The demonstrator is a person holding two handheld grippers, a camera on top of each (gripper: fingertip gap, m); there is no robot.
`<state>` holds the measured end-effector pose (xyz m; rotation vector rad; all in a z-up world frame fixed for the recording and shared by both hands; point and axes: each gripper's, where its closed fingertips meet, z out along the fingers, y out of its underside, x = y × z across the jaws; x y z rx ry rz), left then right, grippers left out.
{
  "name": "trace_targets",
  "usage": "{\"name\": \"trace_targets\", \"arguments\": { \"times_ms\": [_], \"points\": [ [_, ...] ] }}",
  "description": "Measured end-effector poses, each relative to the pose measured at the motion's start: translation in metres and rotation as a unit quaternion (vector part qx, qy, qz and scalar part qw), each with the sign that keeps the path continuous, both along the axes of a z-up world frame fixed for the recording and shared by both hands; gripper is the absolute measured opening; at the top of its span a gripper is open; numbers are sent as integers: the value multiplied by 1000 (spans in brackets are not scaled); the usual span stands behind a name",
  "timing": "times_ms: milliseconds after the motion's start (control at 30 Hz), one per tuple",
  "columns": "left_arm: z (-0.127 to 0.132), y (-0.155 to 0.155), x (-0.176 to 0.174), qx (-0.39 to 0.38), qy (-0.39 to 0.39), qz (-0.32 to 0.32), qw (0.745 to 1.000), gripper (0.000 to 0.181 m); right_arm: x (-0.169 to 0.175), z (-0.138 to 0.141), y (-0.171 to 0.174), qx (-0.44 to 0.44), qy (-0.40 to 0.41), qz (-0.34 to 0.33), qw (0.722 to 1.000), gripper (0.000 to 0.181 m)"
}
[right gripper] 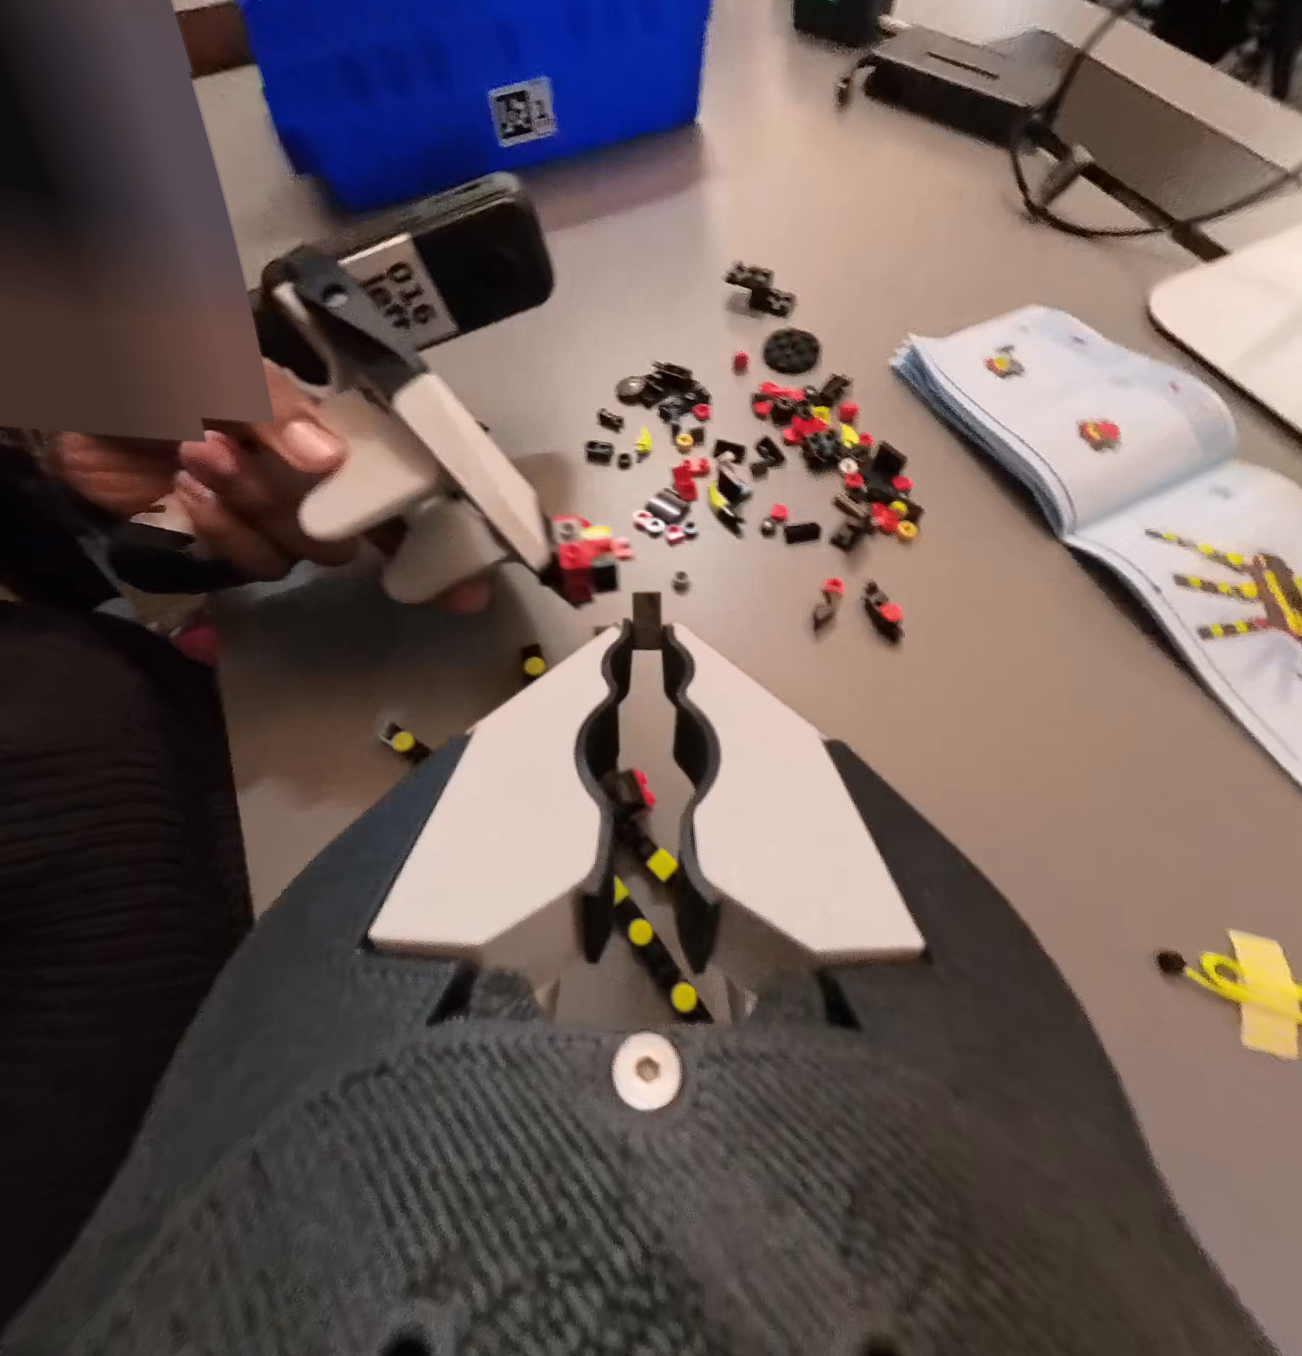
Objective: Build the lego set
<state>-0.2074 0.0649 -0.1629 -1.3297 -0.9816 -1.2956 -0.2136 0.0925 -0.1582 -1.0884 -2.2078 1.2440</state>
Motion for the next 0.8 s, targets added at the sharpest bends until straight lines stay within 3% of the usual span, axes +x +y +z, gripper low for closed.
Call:
{"name": "trace_targets", "arguments": {
  "times_ms": [167, 800],
  "points": [
    [-6, 1, 2, -31, 58, -1, 998, 20, 8, 2, -24, 45, 17, 30, 998, 6],
    [-14, 4, 13, -87, 201, -29, 975, 20, 16, -7, -27, 70, 3, 61, 996, 6]
  ]
}}
